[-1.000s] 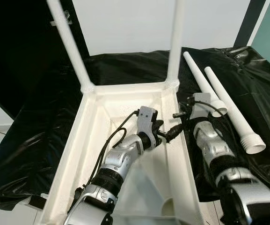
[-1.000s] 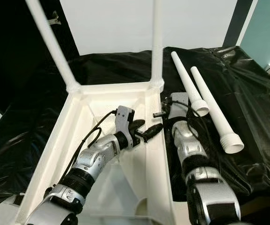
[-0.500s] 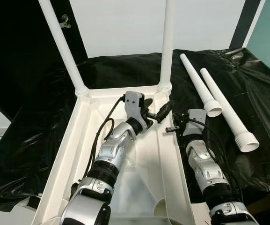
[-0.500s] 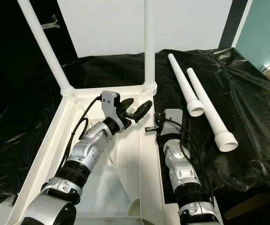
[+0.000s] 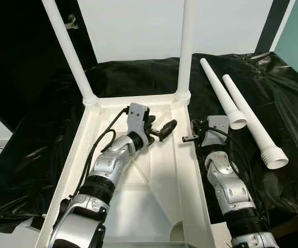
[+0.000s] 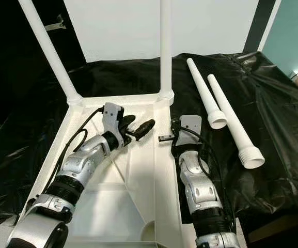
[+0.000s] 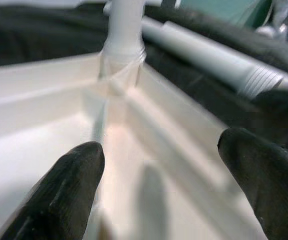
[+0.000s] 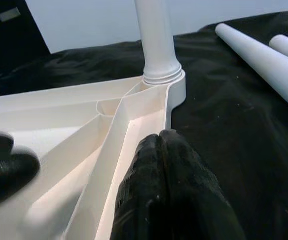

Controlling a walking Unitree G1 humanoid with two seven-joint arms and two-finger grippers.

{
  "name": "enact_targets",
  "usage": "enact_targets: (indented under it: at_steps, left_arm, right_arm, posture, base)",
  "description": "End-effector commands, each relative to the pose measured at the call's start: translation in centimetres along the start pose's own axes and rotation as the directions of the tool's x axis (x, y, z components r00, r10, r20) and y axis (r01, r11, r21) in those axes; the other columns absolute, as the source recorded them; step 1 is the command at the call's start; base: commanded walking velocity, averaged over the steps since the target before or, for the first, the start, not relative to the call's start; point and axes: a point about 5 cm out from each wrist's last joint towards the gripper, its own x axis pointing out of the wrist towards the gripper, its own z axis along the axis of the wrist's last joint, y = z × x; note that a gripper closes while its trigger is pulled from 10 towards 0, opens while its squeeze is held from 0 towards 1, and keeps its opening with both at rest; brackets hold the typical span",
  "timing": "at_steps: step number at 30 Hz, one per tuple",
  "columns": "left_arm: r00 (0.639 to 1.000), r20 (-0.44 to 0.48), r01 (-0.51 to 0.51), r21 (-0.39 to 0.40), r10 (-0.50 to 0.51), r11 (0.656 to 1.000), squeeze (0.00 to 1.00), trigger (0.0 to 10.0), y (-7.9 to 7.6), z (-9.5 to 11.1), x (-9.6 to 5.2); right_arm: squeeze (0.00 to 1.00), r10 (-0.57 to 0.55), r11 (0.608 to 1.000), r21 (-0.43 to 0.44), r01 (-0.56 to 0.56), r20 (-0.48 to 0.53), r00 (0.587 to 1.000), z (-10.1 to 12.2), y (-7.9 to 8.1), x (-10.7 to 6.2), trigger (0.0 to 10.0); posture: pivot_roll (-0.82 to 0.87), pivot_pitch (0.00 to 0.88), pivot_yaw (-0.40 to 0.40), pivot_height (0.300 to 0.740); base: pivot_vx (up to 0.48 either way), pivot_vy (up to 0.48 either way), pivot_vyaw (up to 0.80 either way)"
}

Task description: Building children table

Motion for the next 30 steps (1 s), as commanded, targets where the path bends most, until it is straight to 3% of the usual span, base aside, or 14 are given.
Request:
enact_targets:
  at_steps: [1,8,10,11,12,18,24,28,29,30]
  left_arm:
    - [0.982,-0.047,0.183,-0.010,-0.183,0.983,0.00,10.0,-0.8,-0.9,-0.3]
    - [0.980,-0.045,0.194,-0.011,-0.194,0.981,0.00,10.0,-1.1,-0.2,-0.1]
    - [0.978,-0.070,0.196,-0.003,-0.196,0.981,0.00,10.0,-0.8,-0.2,-0.1]
    - [0.978,-0.070,0.196,-0.003,-0.196,0.981,0.00,10.0,-0.8,-0.2,-0.1]
    - [0.966,-0.135,0.223,-0.002,-0.221,0.975,0.00,10.0,-0.8,-0.7,-0.4]
    - [0.946,-0.223,0.240,-0.015,-0.237,0.971,0.00,10.0,-1.0,-1.7,-0.5]
    - [0.941,-0.297,0.165,-0.022,-0.164,0.986,0.00,10.0,-2.1,-3.4,1.0]
    - [0.941,-0.307,0.143,-0.023,-0.143,0.989,0.00,10.0,-2.4,-3.7,1.5]
    - [0.939,-0.309,0.145,-0.036,-0.149,0.989,0.00,7.5,-2.6,-3.8,1.8]
    - [0.936,-0.314,0.153,-0.046,-0.160,0.987,0.00,2.1,-2.9,-3.9,1.9]
  right_arm:
    - [0.00,0.029,1.000,-0.007,-0.029,-0.028,0.999,0.9,0.5,-0.2,10.0]
    - [0.00,0.050,0.999,0.000,-0.050,-0.135,0.990,2.1,0.1,-0.1,10.0]
    - [0.00,0.057,0.996,0.084,-0.041,-0.193,0.980,2.4,-0.1,0.3,10.0]
    - [0.00,0.057,0.996,0.084,-0.041,-0.193,0.980,2.4,-0.1,0.3,10.0]
    - [0.00,0.047,0.997,0.076,-0.032,-0.215,0.976,2.8,-0.4,0.4,10.0]
    - [0.00,0.035,0.999,0.030,-0.029,-0.220,0.975,3.3,-0.6,0.4,10.0]
    - [0.00,0.100,0.995,0.024,-0.097,-0.188,0.977,4.6,1.4,0.1,10.0]
    - [0.00,0.110,0.994,0.030,-0.107,-0.193,0.975,4.9,1.7,0.0,10.0]
    - [0.00,0.111,0.994,0.031,-0.107,-0.189,0.976,5.1,1.8,0.0,10.0]
    - [0.00,0.111,0.994,0.032,-0.107,-0.185,0.977,5.3,1.8,-0.1,10.0]
  posture:
    - [-0.10,0.000,0.086,0.740]
    - [-0.11,0.000,0.081,0.740]
    - [-0.12,0.000,0.081,0.740]
    - [-0.12,0.000,0.081,0.740]
    - [-0.12,0.000,0.079,0.740]
    - [-0.11,0.000,0.079,0.740]
    - [-0.11,0.003,0.086,0.740]
    - [-0.11,0.004,0.089,0.740]
    - [-0.11,0.004,0.092,0.740]
    - [-0.11,0.004,0.093,0.740]
  base:
    - [0.000,0.000,0.00]
    - [0.000,0.000,0.00]
    - [0.000,0.000,0.00]
    - [0.000,0.000,0.00]
    - [0.000,0.000,0.00]
    - [0.000,0.000,0.00]
    - [0.000,0.000,0.00]
    - [0.000,0.000,0.00]
    - [0.000,0.000,0.00]
    - [0.000,0.000,0.00]
